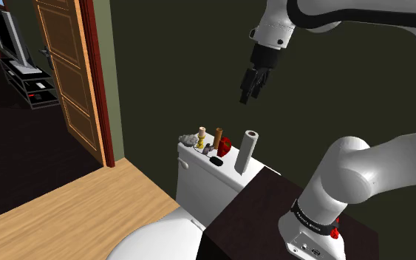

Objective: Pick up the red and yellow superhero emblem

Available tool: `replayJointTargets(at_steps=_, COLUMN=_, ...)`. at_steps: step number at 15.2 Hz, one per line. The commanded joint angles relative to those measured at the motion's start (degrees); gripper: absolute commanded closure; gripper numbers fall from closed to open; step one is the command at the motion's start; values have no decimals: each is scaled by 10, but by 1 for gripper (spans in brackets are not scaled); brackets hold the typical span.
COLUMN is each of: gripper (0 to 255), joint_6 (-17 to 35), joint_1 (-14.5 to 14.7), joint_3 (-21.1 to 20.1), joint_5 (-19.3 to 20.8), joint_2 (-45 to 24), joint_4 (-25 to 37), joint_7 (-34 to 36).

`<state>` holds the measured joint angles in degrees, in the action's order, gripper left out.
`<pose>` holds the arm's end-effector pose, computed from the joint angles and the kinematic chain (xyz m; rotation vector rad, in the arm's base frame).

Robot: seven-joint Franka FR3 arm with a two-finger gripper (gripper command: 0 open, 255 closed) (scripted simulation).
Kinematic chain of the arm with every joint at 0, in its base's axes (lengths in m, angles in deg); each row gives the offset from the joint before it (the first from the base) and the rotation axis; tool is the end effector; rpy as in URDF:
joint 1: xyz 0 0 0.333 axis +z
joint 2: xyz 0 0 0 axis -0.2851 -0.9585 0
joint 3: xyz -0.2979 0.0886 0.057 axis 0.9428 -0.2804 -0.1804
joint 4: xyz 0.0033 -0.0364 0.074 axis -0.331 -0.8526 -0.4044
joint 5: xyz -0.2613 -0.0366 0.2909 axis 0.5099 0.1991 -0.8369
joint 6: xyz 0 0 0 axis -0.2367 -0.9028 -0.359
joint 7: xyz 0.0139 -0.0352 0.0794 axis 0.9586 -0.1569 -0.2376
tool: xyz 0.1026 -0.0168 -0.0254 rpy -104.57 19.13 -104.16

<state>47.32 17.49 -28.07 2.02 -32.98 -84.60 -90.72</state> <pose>0.3073 0.0383 0.5714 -3.1032 -0.1608 -0.0925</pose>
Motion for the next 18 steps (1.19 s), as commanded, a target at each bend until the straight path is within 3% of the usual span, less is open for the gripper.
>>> replayJointTargets(at_steps=1, gripper=0, joint_6=0, joint_1=0, joint_3=0, joint_5=0, joint_2=0, joint_4=0, joint_7=0)
replayJointTargets(at_steps=10, gripper=0, joint_6=125, joint_1=-48, joint_3=-11, joint_5=50, joint_2=-153, joint_4=-24, joint_7=38)
replayJointTargets(at_steps=18, gripper=0, joint_6=218, joint_1=-94, joint_3=-13, joint_5=114, joint_2=-314, joint_4=-5, joint_7=91)
